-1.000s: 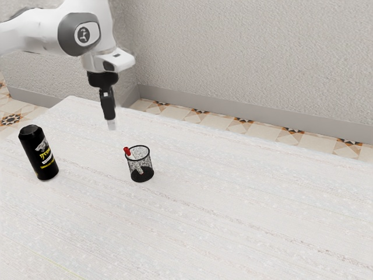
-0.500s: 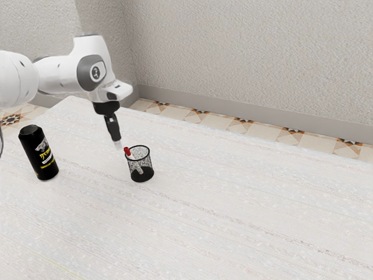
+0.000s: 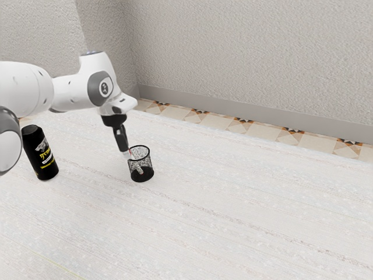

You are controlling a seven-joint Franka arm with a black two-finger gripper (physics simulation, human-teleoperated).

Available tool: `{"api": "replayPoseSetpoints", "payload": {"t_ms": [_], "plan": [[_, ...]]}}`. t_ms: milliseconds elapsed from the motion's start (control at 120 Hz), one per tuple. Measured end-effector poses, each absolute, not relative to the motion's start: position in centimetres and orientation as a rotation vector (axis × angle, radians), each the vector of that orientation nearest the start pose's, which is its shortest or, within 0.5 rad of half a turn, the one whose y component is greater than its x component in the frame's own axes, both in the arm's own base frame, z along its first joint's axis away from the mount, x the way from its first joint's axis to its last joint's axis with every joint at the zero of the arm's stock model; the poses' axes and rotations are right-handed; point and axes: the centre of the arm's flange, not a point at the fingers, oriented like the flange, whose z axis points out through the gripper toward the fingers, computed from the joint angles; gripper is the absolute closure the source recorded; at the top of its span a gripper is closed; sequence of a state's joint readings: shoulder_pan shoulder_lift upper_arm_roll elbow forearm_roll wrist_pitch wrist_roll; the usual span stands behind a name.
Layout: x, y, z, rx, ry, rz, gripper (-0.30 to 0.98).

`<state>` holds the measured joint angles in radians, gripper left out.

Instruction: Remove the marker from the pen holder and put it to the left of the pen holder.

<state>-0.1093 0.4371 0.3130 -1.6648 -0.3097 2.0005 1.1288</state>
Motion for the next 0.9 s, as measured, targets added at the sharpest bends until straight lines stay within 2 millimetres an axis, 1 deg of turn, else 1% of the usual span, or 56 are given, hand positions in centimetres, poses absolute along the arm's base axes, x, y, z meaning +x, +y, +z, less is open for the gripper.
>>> {"api": "replayPoseSetpoints", "payload": {"t_ms": [108, 192, 308, 367, 417, 500, 608, 725, 825, 900], "plan": [[65.3, 9.6, 35.7, -3.043, 1.306, -0.078, 0.40], [65.3, 9.8, 35.7, -3.041, 1.316, -0.089, 0.55], [65.3, 10.0, 35.7, -3.024, 1.334, -0.093, 0.69], [65.3, 10.2, 35.9, -3.016, 1.341, -0.099, 0.70], [65.2, 10.5, 36.6, -3.002, 1.347, -0.110, 0.72], [65.1, 10.8, 38.5, -2.963, 1.365, -0.131, 0.75], [64.4, 11.0, 42.5, -2.905, 1.397, -0.162, 0.77], [64.6, 11.0, 46.3, -2.861, 1.431, -0.156, 0.78], [64.7, 10.8, 50.6, -2.816, 1.460, -0.060, 0.79], [64.0, 10.4, 52.8, -2.813, 1.458, 0.075, 0.79]]}}
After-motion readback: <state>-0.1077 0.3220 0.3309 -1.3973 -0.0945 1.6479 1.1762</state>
